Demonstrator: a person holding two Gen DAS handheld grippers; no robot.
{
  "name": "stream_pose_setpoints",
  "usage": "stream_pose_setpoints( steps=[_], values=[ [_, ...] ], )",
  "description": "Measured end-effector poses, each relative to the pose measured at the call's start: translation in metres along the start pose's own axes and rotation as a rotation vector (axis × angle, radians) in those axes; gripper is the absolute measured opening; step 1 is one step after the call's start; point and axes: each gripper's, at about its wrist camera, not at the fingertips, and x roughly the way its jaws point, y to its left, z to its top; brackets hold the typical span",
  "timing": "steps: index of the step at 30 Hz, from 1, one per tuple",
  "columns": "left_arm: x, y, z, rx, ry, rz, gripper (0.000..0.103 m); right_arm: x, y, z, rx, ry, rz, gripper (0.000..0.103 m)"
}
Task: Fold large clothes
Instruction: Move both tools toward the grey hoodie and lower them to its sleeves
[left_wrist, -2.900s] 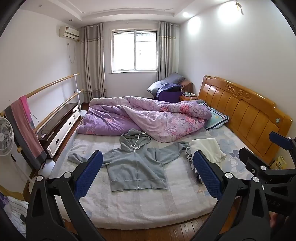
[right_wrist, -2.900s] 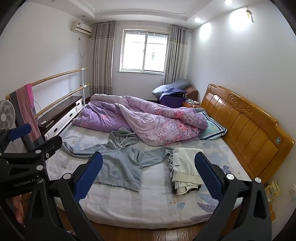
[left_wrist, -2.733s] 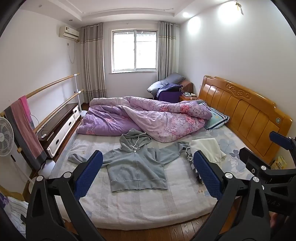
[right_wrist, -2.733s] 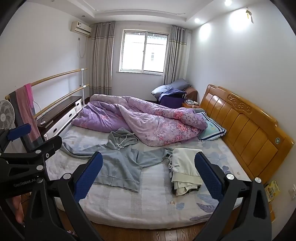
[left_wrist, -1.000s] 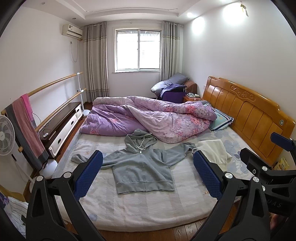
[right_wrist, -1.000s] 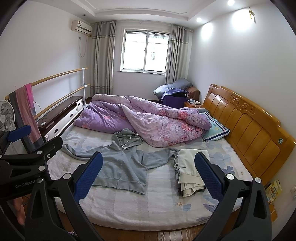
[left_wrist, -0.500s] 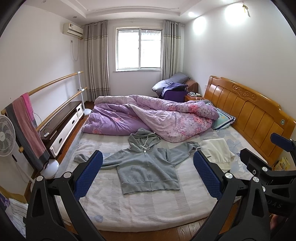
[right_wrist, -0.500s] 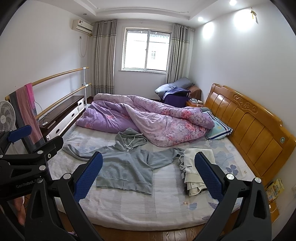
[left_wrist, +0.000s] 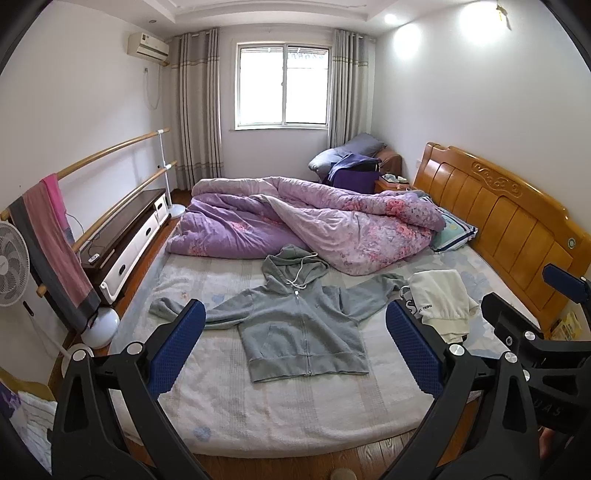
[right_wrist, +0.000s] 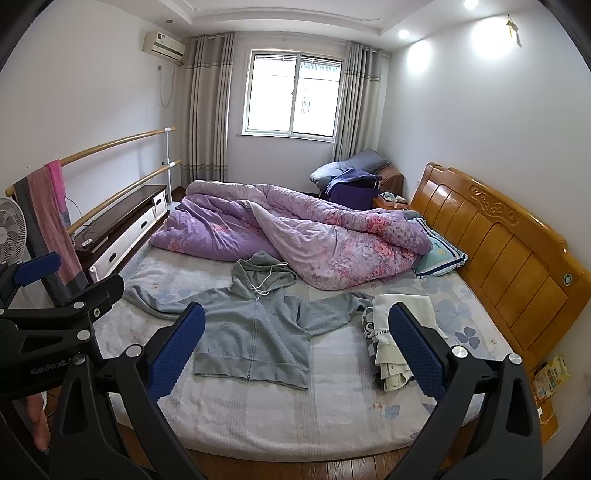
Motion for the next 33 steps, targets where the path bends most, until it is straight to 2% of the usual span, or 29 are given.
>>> stream_pose_setpoints(
  steps=[7, 15, 21, 28, 33],
  values=[
    [0.048, -0.007, 0.015, -0.014, 0.014, 0.028, 0.098, 0.046, -0.014, 0.011, -0.019, 0.002, -0.007, 0.096],
    [0.132, -0.022, 0.055, -0.039, 0.067, 0.106, 0.098, 0.134, -0.043, 0.043, -0.035, 0.054, 0.09, 0.096],
    [0.198, -0.023, 0.072, -0.09, 0.134, 0.124, 0.098, 0.199, -0.058, 0.057, -0.03, 0.129, 0.169, 0.096],
    [0.246, -0.007, 0.072, -0.065, 0.174, 0.185, 0.098, 0.259, -0.043, 0.06, -0.048, 0.194, 0.246, 0.096],
    [0.276, 0.035, 0.06, -0.097, 0.222, 0.192, 0.098, 0.293, -0.01, 0.058, -0.081, 0.229, 0.299, 0.096]
  ],
)
